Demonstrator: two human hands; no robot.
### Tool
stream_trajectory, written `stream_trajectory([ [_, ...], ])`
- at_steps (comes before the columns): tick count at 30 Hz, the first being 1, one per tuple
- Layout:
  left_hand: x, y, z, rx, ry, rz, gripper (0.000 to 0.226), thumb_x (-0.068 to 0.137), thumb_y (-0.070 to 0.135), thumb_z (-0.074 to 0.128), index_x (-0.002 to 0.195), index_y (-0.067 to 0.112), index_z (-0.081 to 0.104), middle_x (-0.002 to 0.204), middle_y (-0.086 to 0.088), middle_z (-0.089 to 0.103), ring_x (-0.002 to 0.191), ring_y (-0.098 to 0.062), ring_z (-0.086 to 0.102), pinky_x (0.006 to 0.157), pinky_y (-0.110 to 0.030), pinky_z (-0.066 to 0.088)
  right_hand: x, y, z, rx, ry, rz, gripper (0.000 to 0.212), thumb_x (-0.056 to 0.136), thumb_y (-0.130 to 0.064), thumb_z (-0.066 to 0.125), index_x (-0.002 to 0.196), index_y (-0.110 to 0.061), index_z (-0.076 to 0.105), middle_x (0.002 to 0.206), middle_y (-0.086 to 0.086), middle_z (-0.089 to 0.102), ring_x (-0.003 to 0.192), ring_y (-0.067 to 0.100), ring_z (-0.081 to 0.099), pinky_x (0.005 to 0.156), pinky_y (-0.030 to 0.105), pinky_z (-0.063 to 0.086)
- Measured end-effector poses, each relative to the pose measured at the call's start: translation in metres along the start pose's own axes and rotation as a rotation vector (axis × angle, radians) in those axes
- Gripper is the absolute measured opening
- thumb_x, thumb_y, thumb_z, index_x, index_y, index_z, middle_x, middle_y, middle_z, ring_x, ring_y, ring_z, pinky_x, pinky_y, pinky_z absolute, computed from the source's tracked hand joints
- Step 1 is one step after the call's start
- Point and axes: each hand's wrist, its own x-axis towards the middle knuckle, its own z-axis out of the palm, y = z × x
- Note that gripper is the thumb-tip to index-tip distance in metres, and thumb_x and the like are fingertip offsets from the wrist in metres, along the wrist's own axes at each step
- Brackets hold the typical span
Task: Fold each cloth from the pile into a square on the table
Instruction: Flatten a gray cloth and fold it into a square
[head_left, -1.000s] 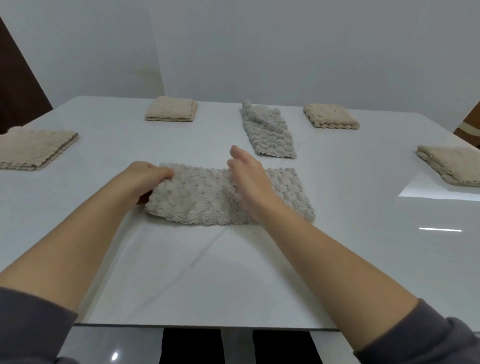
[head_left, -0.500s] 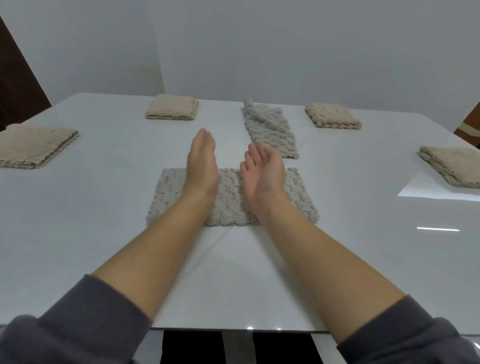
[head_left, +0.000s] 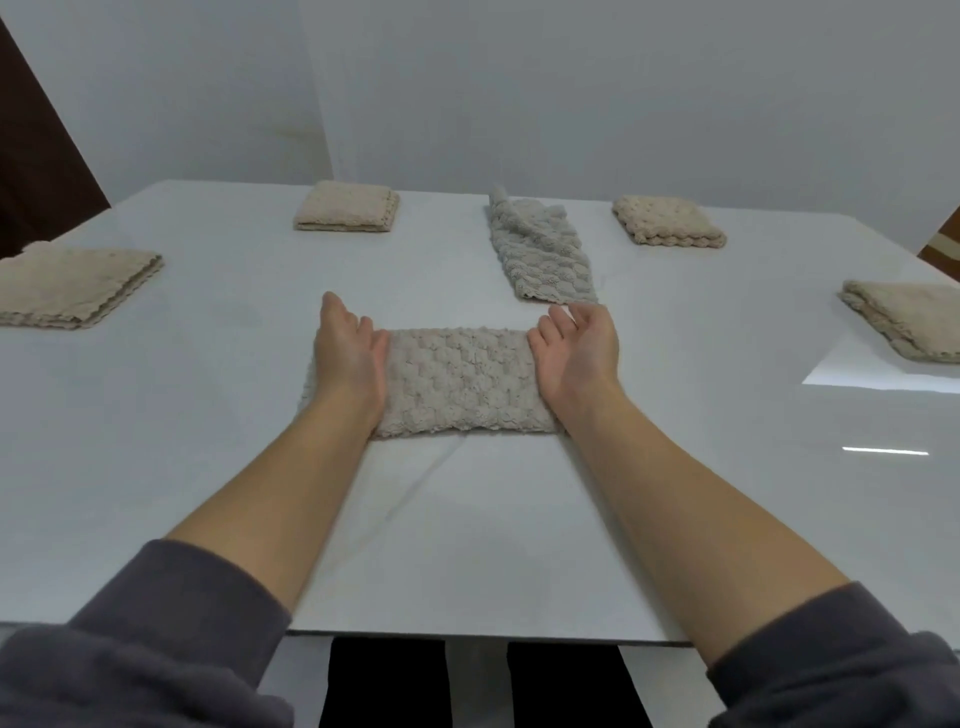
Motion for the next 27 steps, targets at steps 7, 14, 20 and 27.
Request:
stream_trajectory([
  [7, -0.003, 0.019, -0.017, 0.347, 0.114, 0.125, 0.028, 0.097, 0.02, 0.034, 0.104, 0.008, 0.059, 0.099, 0.004, 0.07, 0.094, -0.011, 0.062, 0.088, -0.029, 0.045, -0.011, -0.018, -0.007, -0.152, 0.042, -0.111, 0.047, 0.103, -0.015, 0.036, 0.148, -0.002, 0.03, 0.156, 0.014, 0.028, 0.144, 0.026, 0.028, 0.117, 0.039, 0.026],
  [14, -0.005, 0.025, -0.036, 1.393, 0.016, 0.36, 0.049, 0.095, 0.02, 0.04, 0.143, 0.01, 0.04, 0.15, -0.009, 0.036, 0.137, -0.025, 0.035, 0.109, -0.038, 0.03, -0.036, -0.004, 0.001, -1.511, -0.246, -0.473, 0.045, 0.097, -0.01, 0.031, 0.141, -0.006, 0.036, 0.147, 0.011, 0.039, 0.136, 0.027, 0.034, 0.117, 0.045, 0.022],
  [20, -0.009, 0.052, -0.037, 1.731, 0.075, 0.136, 0.035, 0.088, 0.027, 0.055, 0.111, 0.002, 0.048, 0.097, -0.013, 0.056, 0.085, -0.03, 0.057, 0.067, -0.032, 0.043, -0.025, 0.042, 0.012, -2.235, -0.469, -0.454, 0.06, 0.103, -0.039, 0.017, 0.155, -0.012, 0.004, 0.164, 0.003, -0.004, 0.15, 0.024, -0.01, 0.118, 0.052, -0.007],
  [27, 0.002, 0.069, -0.038, 1.423, -0.027, -0.225, 0.034, 0.083, 0.028, 0.072, 0.076, 0.006, 0.047, 0.069, -0.011, 0.049, 0.055, -0.023, 0.045, 0.055, -0.027, 0.038, -0.025, 0.046, 0.011, -2.31, -0.471, -0.403, 0.062, 0.103, -0.043, 0.014, 0.156, -0.015, 0.002, 0.164, 0.002, -0.005, 0.15, 0.024, -0.01, 0.117, 0.053, -0.01],
])
